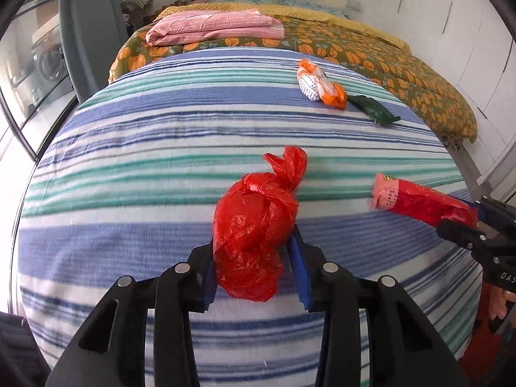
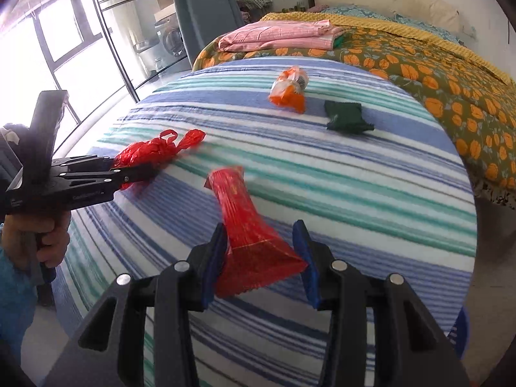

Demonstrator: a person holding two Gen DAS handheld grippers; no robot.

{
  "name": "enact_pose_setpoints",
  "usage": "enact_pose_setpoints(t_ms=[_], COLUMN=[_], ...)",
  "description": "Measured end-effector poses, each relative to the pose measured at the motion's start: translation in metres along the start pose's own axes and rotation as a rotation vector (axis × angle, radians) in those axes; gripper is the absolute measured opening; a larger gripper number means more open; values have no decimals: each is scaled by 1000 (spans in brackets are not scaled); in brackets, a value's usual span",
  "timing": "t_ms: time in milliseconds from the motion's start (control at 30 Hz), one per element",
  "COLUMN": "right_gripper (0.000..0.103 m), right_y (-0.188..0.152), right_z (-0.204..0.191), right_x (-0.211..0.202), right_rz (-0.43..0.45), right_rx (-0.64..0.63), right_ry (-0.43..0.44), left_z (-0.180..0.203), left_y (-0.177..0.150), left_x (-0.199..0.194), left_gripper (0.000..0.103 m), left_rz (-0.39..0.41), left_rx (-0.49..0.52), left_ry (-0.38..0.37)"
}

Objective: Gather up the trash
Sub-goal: 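Grasp the red plastic bag with the left tool while the right tool grasps the red wrapper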

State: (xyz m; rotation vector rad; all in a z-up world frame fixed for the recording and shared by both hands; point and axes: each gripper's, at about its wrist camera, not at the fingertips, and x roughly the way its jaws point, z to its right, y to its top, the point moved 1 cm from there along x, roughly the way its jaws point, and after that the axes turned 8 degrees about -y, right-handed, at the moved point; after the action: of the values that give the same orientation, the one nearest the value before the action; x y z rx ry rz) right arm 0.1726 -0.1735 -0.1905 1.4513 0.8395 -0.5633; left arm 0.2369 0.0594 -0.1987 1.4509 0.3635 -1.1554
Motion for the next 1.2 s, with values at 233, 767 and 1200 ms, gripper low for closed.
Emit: enact_pose_setpoints(t_ms=[233, 767, 1200], right_gripper=[62, 62, 12], right_y=[-21, 25, 43], right_z=[-13, -10, -18], right_x=[2, -46, 18], right_rz=[-47, -56, -280], right_rx=[-45, -163, -174], right_ry=[-4, 22, 28], left_z=[9, 15, 22], left_y=[-28, 0, 11], left_x=[-10, -36, -5], left_gripper=[68, 74, 50], left_rz=[9, 7, -80], left_rx=[32, 91, 167], left_ry=[66, -29, 31])
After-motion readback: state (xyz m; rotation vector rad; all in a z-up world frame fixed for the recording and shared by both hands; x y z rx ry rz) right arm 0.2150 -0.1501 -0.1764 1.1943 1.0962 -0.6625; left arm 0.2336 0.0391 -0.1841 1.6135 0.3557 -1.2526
